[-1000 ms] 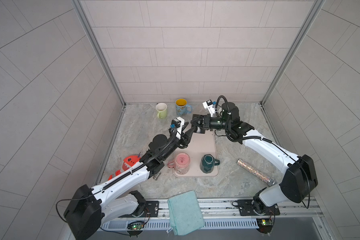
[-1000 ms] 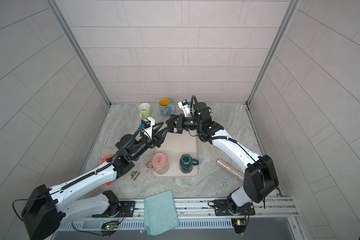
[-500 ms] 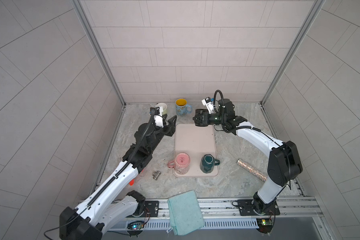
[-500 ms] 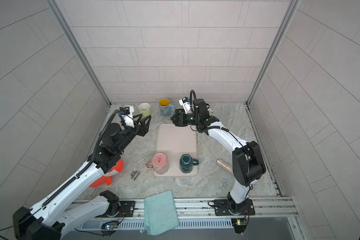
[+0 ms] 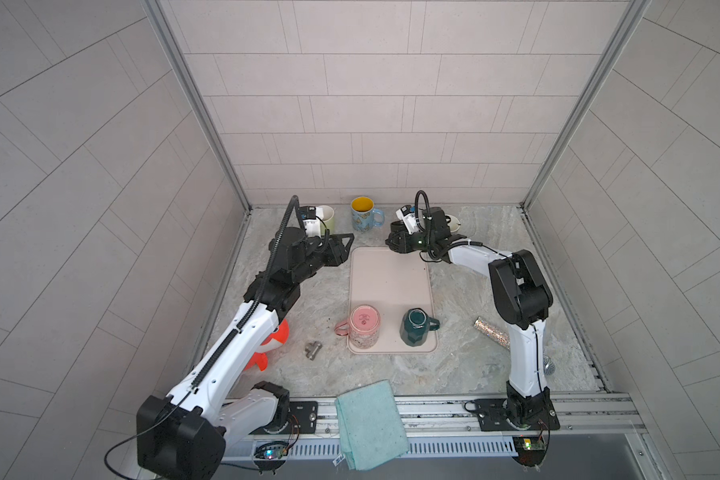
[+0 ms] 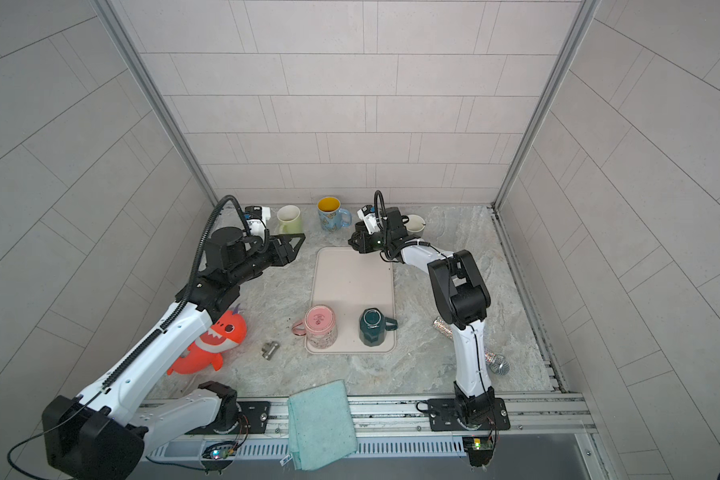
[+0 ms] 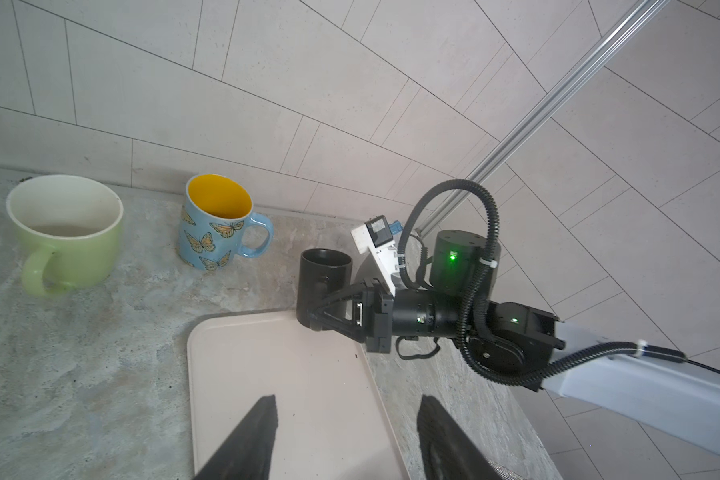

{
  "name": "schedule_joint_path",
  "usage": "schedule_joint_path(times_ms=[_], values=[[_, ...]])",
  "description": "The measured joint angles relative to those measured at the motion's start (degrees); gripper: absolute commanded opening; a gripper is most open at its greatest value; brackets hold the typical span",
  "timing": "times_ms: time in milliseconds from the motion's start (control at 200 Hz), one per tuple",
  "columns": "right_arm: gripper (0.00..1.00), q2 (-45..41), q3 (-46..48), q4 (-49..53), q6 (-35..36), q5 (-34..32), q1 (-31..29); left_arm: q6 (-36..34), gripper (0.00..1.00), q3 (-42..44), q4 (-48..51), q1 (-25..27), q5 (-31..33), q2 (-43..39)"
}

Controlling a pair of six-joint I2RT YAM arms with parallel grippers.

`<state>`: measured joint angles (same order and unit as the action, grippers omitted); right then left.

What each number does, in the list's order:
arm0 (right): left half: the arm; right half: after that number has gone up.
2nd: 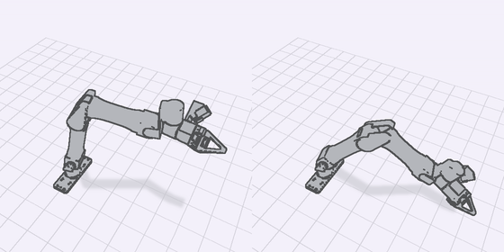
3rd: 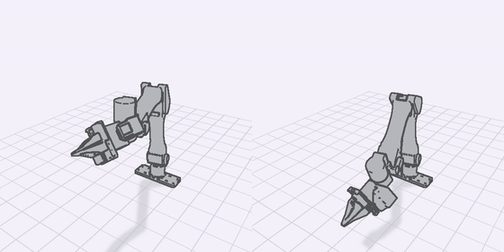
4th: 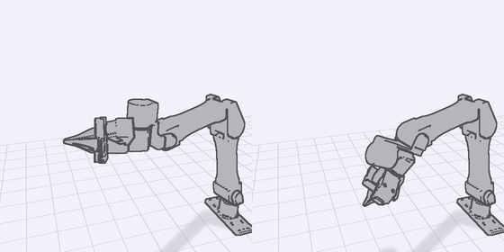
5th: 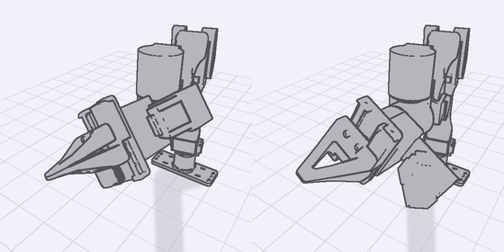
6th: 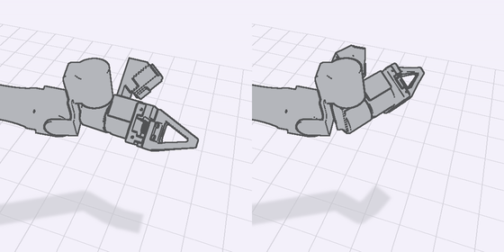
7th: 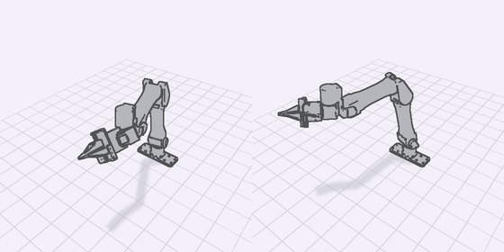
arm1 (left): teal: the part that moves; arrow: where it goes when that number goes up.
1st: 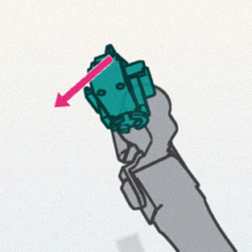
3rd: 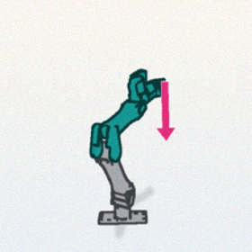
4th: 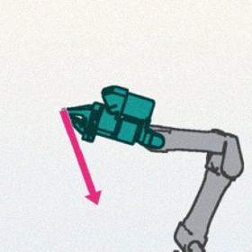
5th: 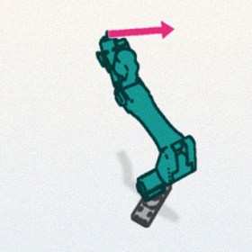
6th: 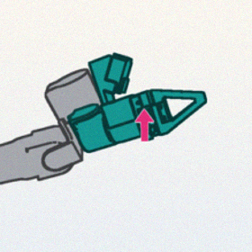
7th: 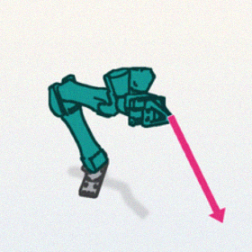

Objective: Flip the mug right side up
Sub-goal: 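Carry the black mug with the right gripper and set it upright beside the blue mug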

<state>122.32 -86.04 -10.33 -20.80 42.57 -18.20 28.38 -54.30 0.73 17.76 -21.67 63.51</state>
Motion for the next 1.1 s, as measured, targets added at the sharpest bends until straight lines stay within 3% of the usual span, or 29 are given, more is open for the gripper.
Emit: schedule_joint_path(times_ms=[480,1101], values=[[0.0,10.4,-10.82,-12.59,-4.15,0.04,3.87,1.66,0.6,0.02,-0.68,-2.21,-1.75,3.06],[0.01,13.57,-10.34,-14.75,-1.49,-0.31,2.93,3.28,0.6,0.07,-3.91,-2.75,-3.15,4.2]])
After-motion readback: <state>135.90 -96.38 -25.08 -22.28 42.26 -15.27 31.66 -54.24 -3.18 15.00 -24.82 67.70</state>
